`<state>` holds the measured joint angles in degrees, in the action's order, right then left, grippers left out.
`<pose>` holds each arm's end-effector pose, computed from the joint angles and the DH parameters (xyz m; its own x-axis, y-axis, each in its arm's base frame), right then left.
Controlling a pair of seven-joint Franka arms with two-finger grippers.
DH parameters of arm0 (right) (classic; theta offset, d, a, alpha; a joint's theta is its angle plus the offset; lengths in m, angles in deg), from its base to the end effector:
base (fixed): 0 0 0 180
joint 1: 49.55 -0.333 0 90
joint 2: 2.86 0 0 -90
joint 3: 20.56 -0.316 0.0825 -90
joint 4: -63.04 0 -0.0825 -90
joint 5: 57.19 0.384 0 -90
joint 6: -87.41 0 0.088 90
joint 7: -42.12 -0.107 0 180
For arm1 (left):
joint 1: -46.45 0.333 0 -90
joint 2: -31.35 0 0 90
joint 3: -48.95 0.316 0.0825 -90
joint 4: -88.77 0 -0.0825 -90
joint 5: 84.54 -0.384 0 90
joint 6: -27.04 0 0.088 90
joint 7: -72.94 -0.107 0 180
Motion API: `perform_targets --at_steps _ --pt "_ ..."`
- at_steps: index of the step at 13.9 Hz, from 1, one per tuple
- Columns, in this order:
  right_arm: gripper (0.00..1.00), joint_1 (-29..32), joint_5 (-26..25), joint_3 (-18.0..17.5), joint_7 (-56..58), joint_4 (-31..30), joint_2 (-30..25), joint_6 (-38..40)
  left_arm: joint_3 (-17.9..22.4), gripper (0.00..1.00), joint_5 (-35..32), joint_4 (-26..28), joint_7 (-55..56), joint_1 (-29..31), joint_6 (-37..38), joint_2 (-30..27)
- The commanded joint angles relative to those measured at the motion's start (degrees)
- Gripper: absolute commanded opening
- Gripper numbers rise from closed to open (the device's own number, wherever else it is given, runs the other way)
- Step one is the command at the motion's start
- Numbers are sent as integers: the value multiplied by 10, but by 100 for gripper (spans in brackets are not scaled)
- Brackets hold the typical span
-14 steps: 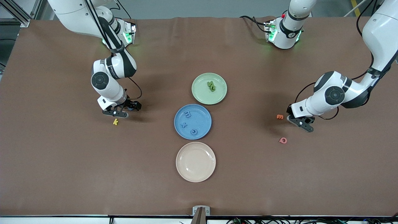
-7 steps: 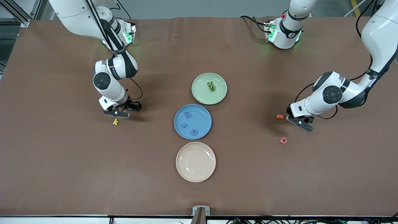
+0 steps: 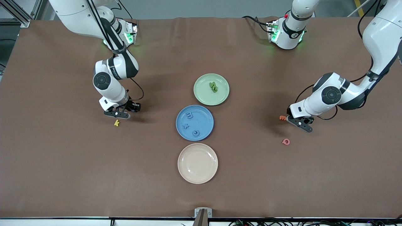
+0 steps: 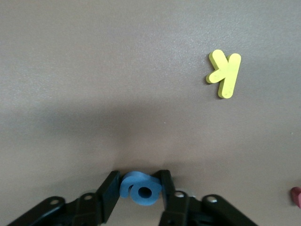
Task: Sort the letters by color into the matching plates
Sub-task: 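Grasp the green b with the left gripper while the right grasps blue e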
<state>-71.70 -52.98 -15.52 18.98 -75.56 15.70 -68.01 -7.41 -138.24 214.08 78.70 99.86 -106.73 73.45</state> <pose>0.4685 0.1392 0.1755 0.9855 -0.1676 -0.0263 -0.1674 -0.9858 0.0105 0.5311 -0.0407 0.1761 0.8246 -0.5626 -0.0586 -0.5631 -0.8263 0.0096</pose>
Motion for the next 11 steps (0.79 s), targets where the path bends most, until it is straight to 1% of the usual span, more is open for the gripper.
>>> perform_targets --at_steps 1,3,5,6,8,10,11 --pt "4 0 -4 0 -11 -9 8 -5 9 41 -25 4 15 -1 -11 3" --pt "2 -2 -5 -1 -25 -4 8 -2 10 27 -25 3 15 -1 -11 2" --pt "1 -9 -4 -2 -36 16 6 6 10 8 -24 0 15 1 -9 -3" --pt "1 -16 -3 -2 -49 37 6 36 8 1 -24 -1 14 2 -8 -7" --pt "1 -33 -3 -3 -89 85 7 101 0 1 -22 -4 13 3 -8 -18" --pt "0 -63 0 -2 -148 140 8 159 -32 1 -17 -4 34 4 -3 -19" --pt "0 -86 1 -2 -194 167 11 170 -50 1 -16 -5 53 4 3 -19"
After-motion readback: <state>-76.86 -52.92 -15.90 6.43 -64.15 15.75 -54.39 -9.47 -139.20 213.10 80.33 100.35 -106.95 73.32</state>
